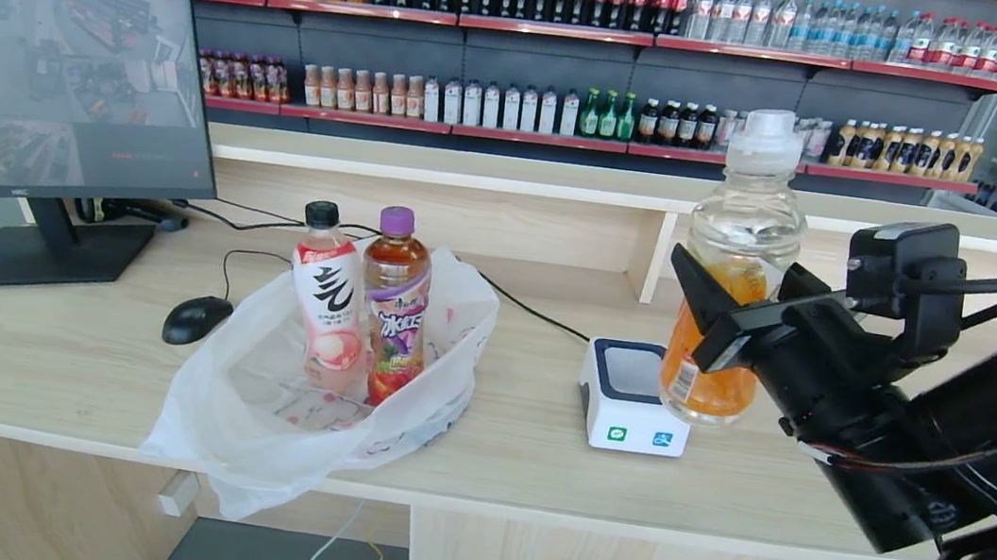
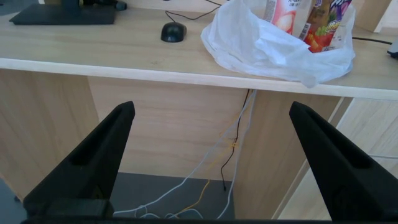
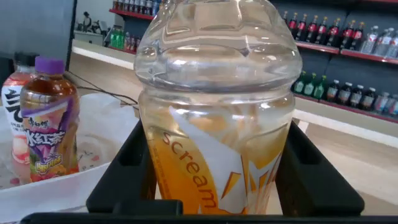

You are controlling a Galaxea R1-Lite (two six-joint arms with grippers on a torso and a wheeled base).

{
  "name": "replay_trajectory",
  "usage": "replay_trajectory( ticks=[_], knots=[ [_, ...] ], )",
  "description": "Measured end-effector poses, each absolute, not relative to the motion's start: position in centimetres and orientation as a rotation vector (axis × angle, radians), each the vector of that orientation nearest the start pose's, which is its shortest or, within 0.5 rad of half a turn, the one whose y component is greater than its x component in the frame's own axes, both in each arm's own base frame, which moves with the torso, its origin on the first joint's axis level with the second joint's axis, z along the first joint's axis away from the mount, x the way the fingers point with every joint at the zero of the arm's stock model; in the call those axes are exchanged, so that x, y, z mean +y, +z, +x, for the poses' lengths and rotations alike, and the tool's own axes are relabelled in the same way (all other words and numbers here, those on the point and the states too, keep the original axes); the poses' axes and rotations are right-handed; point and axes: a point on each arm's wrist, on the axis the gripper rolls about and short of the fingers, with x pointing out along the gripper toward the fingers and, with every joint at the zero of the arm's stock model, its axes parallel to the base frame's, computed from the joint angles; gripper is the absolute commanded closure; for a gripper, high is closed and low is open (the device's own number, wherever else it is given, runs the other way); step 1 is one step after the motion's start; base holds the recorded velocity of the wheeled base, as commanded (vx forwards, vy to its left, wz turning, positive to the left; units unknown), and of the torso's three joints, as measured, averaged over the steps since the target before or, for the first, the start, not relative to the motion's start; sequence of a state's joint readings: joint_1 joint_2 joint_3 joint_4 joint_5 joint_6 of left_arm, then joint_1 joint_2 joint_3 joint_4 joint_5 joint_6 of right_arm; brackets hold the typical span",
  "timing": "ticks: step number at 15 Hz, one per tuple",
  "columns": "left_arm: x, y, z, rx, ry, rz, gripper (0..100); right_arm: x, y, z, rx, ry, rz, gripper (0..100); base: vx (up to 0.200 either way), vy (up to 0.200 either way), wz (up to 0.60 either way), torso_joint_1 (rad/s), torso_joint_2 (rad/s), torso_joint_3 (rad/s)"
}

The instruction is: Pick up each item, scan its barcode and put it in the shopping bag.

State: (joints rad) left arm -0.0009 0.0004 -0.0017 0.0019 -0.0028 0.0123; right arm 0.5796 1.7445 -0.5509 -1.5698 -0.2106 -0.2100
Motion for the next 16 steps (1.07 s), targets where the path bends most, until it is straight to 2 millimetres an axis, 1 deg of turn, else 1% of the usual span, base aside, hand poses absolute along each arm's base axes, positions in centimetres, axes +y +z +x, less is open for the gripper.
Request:
replay_trajectory(
  ticks=[1, 4, 6, 10, 13, 16],
  knots=[
    [0.0, 7.6, -2.3, 0.0, -0.004, 0.014, 0, 14.9, 20.0, 23.7, -0.385, 0.304, -0.048, 100, 0.0, 0.0, 0.0, 0.0, 0.0, 0.0],
    [0.0, 7.6, -2.3, 0.002, -0.003, 0.003, 0, 15.1, 20.5, 24.1, -0.403, 0.292, -0.022, 100, -0.2, 0.0, 0.0, 0.002, 0.0, 0.002],
    [0.0, 7.6, -2.3, 0.001, -0.002, 0.002, 0, 15.5, 20.0, 24.7, -0.387, 0.292, -0.026, 100, -0.2, 0.0, 0.0, 0.0, 0.0, -0.005],
    [0.0, 7.6, -2.3, 0.0, -0.002, 0.003, 0, 16.7, 19.1, 25.9, -0.369, 0.286, -0.024, 100, 0.0, 0.0, 0.0, 0.0, 0.0, 0.0],
    [0.0, 7.6, -2.3, 0.001, -0.002, 0.002, 0, 18.2, 18.5, 25.4, -0.348, 0.33, -0.02, 100, 0.0, 0.2, 0.0, 0.009, 0.0, 0.001],
    [0.0, 7.6, -2.3, 0.0, -0.002, 0.004, 0, 18.6, 18.6, 25.5, -0.351, 0.335, -0.012, 100, 0.0, 0.2, 0.0, 0.015, 0.01, -0.001]
  ],
)
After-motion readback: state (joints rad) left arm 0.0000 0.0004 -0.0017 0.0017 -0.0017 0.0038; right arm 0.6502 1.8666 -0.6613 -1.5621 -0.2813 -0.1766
